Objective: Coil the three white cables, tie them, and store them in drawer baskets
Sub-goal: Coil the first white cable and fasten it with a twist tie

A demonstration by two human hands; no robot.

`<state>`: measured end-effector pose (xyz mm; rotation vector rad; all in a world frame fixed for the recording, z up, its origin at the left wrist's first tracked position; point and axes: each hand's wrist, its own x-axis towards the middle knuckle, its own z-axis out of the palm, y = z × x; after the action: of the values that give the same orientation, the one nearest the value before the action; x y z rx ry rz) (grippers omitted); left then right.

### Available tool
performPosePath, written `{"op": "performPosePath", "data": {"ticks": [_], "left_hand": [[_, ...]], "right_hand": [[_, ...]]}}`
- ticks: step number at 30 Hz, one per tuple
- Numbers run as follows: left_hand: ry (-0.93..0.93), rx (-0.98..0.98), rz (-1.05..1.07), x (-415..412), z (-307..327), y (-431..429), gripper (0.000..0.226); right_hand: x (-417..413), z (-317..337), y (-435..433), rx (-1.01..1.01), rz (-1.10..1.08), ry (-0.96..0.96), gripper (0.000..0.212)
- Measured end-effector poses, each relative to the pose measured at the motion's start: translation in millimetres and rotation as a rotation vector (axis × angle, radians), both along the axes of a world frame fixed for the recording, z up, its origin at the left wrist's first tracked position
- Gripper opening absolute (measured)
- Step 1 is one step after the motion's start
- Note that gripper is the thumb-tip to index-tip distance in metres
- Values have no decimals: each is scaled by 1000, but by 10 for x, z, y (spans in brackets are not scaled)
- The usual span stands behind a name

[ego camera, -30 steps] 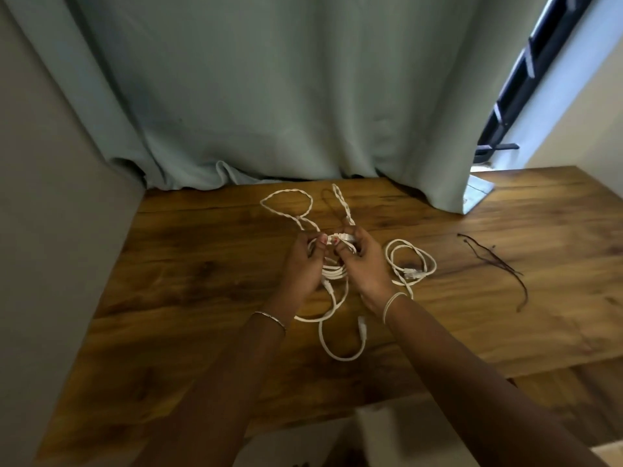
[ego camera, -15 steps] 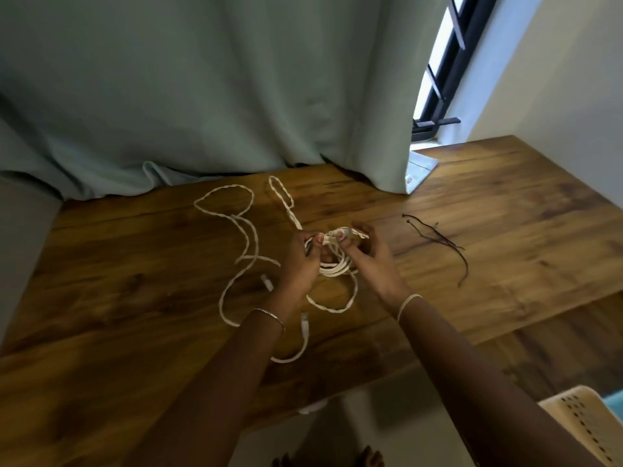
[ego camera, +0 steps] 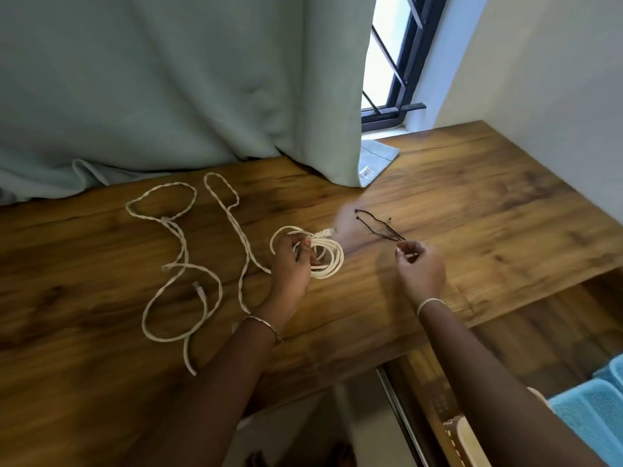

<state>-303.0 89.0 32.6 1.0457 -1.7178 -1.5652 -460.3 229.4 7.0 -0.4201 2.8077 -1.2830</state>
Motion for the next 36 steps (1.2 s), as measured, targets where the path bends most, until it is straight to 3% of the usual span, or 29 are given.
{"op": "performPosePath", "data": {"ticks": [4, 7, 14, 22, 26, 36], "left_hand": [[-17, 0, 26, -67, -32, 42, 23], [-16, 3, 35, -86, -57, 56, 18], [-4, 5, 57, -65, -58, 34, 21], [13, 13, 155, 111, -65, -109, 6], [-54, -4, 167, 195, -112, -199, 8], [18, 51, 190, 273, 30, -340, 10]], "right_hand": [[-136, -43, -27, 368, 150, 241, 25], [-191, -38, -174, 472, 282, 357, 38], [-319, 27, -586, 492, 420, 361, 40], [-241, 57, -818, 375, 408, 382, 21], [-222, 53, -845, 219, 406, 340, 9], [283, 794, -736, -576, 238, 301, 8]]}}
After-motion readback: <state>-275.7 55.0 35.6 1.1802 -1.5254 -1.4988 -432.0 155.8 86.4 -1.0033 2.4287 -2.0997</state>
